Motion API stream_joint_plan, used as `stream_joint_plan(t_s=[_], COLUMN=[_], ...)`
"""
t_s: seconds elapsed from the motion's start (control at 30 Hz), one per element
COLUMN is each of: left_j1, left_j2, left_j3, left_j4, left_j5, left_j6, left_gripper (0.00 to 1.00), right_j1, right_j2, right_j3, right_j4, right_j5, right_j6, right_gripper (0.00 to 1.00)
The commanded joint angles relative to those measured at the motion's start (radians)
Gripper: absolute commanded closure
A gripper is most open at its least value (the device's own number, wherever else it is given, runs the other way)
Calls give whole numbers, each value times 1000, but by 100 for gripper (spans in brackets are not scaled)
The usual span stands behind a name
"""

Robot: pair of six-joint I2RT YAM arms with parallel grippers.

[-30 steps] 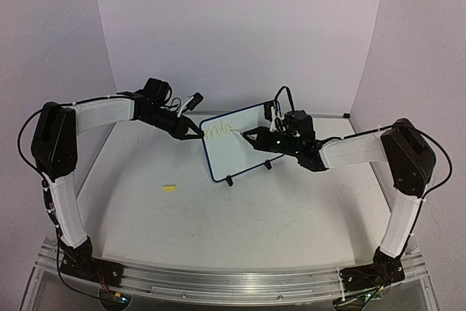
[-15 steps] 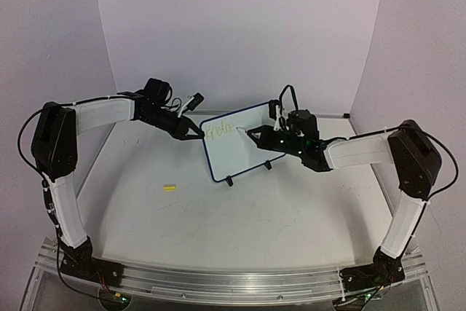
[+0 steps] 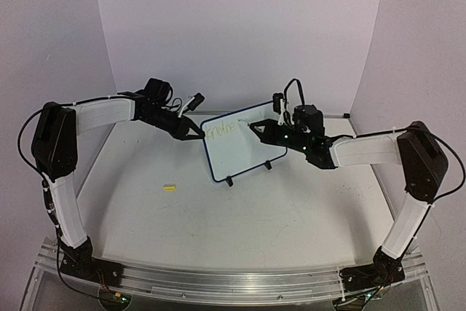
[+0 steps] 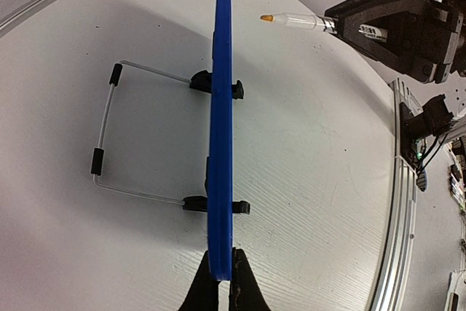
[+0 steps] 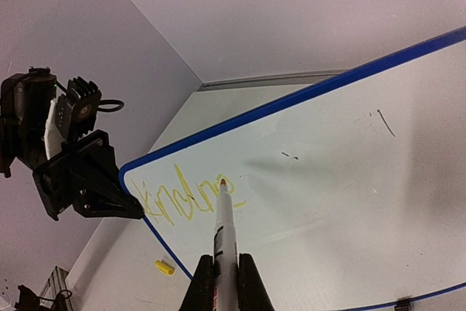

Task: Write a sentence on the whiteboard
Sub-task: Write on the whiteboard with the whiteboard marker without the cap.

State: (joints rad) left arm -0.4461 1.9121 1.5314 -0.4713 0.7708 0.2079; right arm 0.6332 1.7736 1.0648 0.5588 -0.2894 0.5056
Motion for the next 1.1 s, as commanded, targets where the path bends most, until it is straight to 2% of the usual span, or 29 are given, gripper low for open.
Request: stream_joint_plan(t_s=[0.0,0.67,1.07], left_j1=[-27,-28,-28], left_j2=[5,7,7], left_j3=[16,16,17], left_j4=[-53,-52,-52], left_j5=[-15,-16,-16], left_j6=[16,18,19], left_gripper=[100,100,100], right_j1=[-10,-24,-24], right_j2=[32,98,104], right_j3=[54,115,78], right_j4=[24,24,24], right_j5=[-20,-22,-72], right_j6=[-6,-4,-9], right_gripper=[100,100,100])
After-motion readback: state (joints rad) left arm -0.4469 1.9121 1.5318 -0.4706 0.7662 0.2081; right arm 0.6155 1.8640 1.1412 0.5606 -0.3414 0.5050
